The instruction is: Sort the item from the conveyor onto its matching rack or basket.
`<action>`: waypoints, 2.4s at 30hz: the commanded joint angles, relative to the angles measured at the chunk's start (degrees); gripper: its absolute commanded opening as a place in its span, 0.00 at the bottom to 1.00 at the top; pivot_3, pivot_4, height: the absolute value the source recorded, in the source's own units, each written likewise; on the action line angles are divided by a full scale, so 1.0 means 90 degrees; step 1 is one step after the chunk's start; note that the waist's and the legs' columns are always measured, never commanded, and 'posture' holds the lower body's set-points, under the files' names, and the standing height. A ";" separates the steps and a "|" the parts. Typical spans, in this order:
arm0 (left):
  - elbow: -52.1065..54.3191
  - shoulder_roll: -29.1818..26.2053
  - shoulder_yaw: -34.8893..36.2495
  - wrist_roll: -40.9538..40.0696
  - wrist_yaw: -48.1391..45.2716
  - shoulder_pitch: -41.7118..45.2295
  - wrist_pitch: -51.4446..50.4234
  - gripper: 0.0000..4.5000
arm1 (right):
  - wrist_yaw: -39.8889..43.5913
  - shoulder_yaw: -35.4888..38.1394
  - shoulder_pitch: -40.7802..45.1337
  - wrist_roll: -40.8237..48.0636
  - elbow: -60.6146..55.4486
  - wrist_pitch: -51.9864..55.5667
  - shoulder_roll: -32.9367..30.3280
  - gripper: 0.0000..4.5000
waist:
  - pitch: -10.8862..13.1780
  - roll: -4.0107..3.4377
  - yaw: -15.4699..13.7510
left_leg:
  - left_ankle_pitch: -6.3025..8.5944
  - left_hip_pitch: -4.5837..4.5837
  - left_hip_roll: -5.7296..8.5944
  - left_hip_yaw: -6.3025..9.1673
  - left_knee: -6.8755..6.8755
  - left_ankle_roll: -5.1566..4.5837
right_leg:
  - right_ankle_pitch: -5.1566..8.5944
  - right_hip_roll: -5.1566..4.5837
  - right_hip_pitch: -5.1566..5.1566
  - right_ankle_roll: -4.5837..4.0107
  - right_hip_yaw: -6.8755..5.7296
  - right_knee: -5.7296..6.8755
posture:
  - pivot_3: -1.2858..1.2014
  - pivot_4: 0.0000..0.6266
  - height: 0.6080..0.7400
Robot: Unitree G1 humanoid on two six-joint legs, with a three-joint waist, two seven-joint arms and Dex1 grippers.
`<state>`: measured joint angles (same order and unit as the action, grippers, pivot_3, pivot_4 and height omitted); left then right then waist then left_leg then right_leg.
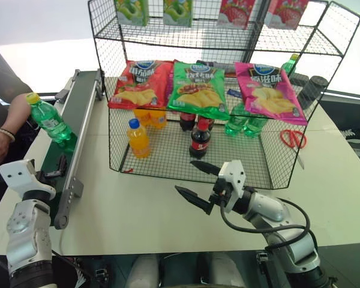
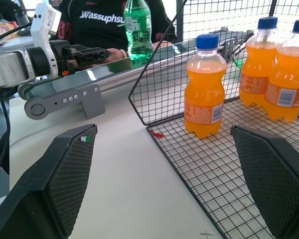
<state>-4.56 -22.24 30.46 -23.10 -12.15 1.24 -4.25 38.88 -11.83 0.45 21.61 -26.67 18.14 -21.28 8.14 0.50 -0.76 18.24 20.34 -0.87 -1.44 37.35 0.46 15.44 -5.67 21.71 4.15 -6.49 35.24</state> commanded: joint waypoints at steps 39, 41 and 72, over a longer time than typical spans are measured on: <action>0.0156 -0.0398 0.0263 -0.0187 -0.0348 0.0195 0.0610 0.60 | 0.0160 0.0128 0.0214 0.0080 -0.0049 -0.0056 0.0038 1.00 | 0.0003 0.0018 0.0002 | 0.0000 0.0003 0.0000 0.0000 -0.0004 0.0001 | 0.0000 -0.0008 0.0005 0.0000 -0.0003 -0.0001 | 0.52 0.24 0.94; 0.0841 -0.0652 0.0085 -0.0516 -0.0829 0.0158 0.0263 0.60 | 0.0170 0.0240 0.0234 0.0035 -0.0032 -0.0127 -0.0052 1.00 | 0.0009 0.0039 0.0002 | 0.0000 0.0008 0.0000 0.0000 -0.0004 0.0001 | 0.0000 -0.0008 0.0010 0.0000 -0.0004 -0.0001 | 0.52 0.24 0.94; 0.0914 0.0307 -0.5133 0.0215 -0.5131 0.2226 -0.0273 0.60 | -0.0093 0.0379 0.0556 0.0947 -0.0695 0.0967 -0.0245 1.00 | 0.0040 -0.0023 -0.0001 | -0.0002 0.0012 0.0008 0.0000 -0.0006 0.0001 | -0.0002 0.0017 0.0008 -0.0003 -0.0002 -0.0006 | 0.52 0.24 0.94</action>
<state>2.25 -20.43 -15.76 -20.73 -57.49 19.14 -9.12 37.57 -6.98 5.63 29.68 -30.79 27.19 -23.95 8.51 0.29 -0.77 18.22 20.45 -0.80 -1.44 37.30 0.46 15.43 -5.52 21.79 4.12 -6.51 35.18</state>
